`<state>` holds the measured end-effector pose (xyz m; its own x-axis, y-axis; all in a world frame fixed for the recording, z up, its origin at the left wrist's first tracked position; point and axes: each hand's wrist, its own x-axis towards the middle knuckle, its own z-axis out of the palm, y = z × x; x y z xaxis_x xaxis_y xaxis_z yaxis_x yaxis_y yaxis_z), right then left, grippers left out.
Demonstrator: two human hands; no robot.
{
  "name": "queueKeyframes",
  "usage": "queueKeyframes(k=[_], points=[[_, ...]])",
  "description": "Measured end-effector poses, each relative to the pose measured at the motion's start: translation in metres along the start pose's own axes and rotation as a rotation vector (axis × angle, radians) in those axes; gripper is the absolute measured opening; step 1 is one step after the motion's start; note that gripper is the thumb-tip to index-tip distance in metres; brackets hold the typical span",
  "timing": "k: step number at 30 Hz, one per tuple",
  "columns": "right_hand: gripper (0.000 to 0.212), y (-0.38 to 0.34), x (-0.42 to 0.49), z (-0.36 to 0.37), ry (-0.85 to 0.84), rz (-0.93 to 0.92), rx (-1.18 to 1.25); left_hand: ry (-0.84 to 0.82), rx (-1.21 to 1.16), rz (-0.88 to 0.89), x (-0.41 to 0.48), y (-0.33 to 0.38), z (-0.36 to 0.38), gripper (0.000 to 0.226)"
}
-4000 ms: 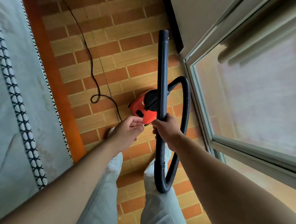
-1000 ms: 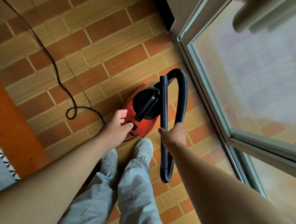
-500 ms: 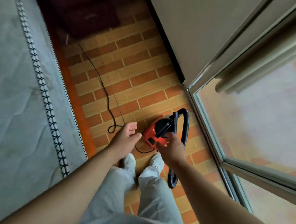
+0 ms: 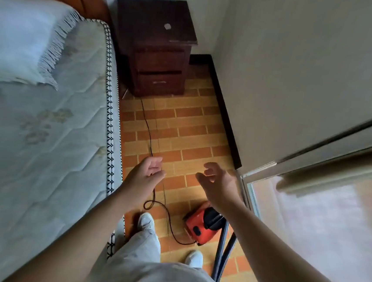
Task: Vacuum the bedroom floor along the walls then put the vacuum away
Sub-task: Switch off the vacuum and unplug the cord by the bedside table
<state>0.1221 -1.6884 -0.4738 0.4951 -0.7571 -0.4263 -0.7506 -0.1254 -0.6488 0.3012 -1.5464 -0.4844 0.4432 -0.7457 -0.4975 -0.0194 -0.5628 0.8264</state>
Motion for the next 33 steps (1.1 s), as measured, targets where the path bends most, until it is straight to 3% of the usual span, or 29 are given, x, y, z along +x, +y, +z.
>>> queueKeyframes(k=[12, 27, 33], points=[[0.038, -0.171, 0.126, 0.001, -0.015, -0.158, 0.033, 0.243, -0.037, 0.117, 0.057, 0.063, -0.149, 0.045], [0.037, -0.328, 0.374, -0.049, -0.159, -0.296, 0.094, 0.508, -0.12, 0.082, 0.259, 0.19, -0.239, 0.044], [0.037, -0.376, 0.446, -0.063, -0.141, -0.394, 0.07, 0.586, -0.127, 0.085, 0.318, 0.227, -0.268, 0.041]])
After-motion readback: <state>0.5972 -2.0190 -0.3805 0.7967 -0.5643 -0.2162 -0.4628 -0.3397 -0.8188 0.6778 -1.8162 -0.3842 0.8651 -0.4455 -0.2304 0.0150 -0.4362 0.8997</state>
